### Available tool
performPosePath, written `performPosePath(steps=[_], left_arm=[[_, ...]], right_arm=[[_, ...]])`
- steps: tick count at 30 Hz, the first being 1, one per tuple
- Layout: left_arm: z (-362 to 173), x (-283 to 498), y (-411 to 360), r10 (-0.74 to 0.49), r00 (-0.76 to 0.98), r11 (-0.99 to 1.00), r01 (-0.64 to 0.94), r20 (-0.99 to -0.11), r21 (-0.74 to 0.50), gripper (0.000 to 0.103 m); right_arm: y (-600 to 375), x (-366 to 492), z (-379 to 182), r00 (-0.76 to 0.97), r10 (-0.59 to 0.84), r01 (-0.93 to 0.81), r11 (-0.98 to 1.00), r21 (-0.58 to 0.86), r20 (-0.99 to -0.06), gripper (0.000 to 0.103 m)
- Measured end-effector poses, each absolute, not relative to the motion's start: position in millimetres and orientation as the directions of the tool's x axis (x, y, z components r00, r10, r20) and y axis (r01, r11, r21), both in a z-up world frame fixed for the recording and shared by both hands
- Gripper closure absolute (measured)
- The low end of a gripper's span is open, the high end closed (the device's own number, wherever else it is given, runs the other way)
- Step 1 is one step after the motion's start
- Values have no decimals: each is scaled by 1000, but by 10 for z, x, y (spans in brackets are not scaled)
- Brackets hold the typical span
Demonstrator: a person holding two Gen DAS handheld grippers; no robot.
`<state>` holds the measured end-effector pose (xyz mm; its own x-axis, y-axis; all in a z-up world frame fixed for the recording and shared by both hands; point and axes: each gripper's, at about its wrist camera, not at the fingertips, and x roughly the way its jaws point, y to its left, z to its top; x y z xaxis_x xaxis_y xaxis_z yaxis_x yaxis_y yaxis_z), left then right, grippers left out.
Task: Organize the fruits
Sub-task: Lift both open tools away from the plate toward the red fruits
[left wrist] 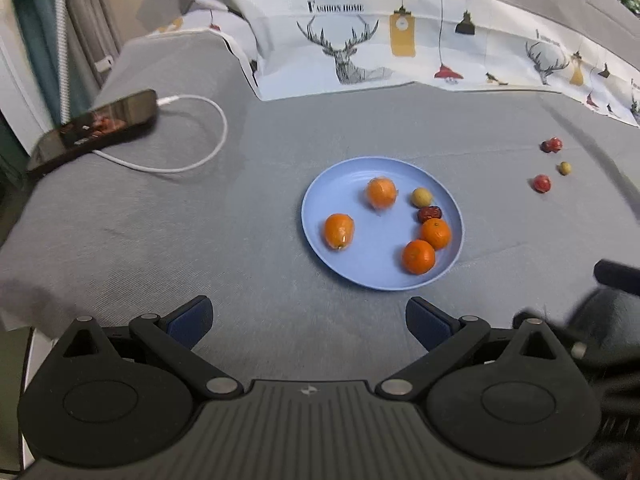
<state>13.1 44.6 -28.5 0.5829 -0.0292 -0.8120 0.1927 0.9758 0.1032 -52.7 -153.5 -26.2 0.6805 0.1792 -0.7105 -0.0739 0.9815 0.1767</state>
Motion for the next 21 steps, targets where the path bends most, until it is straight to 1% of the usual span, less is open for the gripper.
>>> performPosePath(steps=[4,9,12,16,21], left_arm=[[-152,-114,428,-42,603,978,189,-797,92,0],[7,-369,360,-40,645,975,192,-763,111,0],[68,-477,359,-50,658,978,185,-751,97,0],[83,-592,334,-37,668,977,179,-743,112,0],[149,-664,327,-33,688,975,181,-725,127,0]], right_arm=[[-1553,-743,-137,716,168,-63,982,176,-678,1],[-1514,-1002,20,759,174,-95,983,158,-627,1],[-1529,-1138,95,780,185,-111,981,159,-598,1],[-1555,-1186,121,780,177,-95,982,165,-600,1],[-1563,-1250,167,795,175,-88,981,174,-581,1]])
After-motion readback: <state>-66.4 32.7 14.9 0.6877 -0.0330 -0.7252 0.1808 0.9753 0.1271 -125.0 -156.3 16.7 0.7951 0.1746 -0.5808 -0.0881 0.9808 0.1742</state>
